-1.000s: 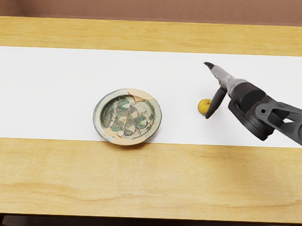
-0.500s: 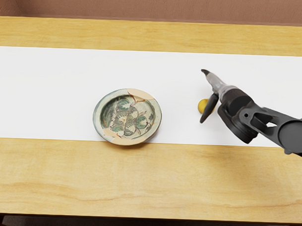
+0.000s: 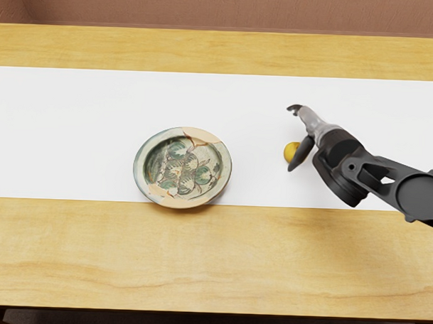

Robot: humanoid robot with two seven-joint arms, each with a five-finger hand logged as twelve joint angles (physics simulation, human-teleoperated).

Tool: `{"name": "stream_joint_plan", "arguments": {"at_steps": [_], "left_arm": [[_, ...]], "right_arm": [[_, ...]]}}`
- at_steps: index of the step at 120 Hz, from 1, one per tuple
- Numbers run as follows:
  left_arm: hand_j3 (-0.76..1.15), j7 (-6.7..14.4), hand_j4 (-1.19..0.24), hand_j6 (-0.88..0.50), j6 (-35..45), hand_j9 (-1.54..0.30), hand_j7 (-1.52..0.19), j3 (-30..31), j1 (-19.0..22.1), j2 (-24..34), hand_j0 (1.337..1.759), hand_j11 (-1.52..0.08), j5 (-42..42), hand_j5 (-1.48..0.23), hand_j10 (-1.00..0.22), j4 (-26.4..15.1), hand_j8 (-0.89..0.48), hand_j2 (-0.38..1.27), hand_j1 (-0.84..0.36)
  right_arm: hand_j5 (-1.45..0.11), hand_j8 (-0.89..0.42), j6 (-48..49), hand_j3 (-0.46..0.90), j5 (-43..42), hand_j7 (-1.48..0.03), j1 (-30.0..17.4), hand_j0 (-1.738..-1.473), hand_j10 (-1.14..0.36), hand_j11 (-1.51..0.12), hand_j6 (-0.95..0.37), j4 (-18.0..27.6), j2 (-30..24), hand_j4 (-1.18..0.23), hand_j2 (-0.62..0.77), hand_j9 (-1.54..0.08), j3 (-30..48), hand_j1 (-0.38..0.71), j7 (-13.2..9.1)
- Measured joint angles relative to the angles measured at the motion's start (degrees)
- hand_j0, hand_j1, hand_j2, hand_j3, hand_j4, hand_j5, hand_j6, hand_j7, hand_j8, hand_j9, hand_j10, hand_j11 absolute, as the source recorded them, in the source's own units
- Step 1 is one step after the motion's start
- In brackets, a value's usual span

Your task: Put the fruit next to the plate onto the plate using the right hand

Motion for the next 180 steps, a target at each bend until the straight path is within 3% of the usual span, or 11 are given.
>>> {"name": "stream_joint_plan", "arguments": {"at_steps": [62, 94, 136, 180], "left_arm": [[0.0, 0.01, 0.01, 0.01, 0.01, 0.0, 0.0, -0.01, -0.02, 0.0, 1.658, 0.0, 0.0, 0.0, 0.01, 0.0, 0.01, 0.0, 0.35], [0.0, 0.0, 0.01, 0.01, 0.01, 0.0, 0.0, 0.01, 0.0, 0.0, 1.658, 0.0, 0.0, 0.0, 0.01, 0.0, 0.01, 0.0, 0.35], [0.0, -0.02, 0.01, 0.01, 0.0, 0.0, 0.0, 0.0, -0.02, 0.0, 1.658, 0.0, 0.0, 0.0, 0.01, 0.0, 0.01, 0.0, 0.35], [0.0, -0.01, 0.01, 0.01, 0.0, 0.0, 0.0, 0.0, -0.02, 0.0, 1.658, 0.0, 0.0, 0.0, 0.01, 0.0, 0.01, 0.0, 0.35]], "right_arm": [[-0.5, -0.38, 0.55, 0.0, 0.5, -0.49, -0.76, -1.658, -0.38, -0.5, -0.38, -0.84, 0.18, -0.38, -0.06, -0.5, 0.0, 0.09, 0.02], [-0.57, -0.43, 0.63, 0.0, 0.7, -0.56, -1.16, -1.657, -0.43, -0.57, -0.44, -0.91, 0.19, -0.43, -0.08, -0.57, 0.01, 0.18, 0.01], [-0.69, -0.39, 0.74, 0.0, 0.64, -0.66, -1.55, -1.653, -0.49, -0.7, -0.51, -1.71, 0.31, -0.49, -0.03, -0.7, 0.04, 0.24, 0.06], [-0.86, -0.31, 0.96, 0.0, 0.78, -0.83, -1.56, -1.647, -0.47, -0.87, -0.43, -1.81, 0.44, -0.62, 0.01, -0.86, 0.1, 0.26, -0.03]]}}
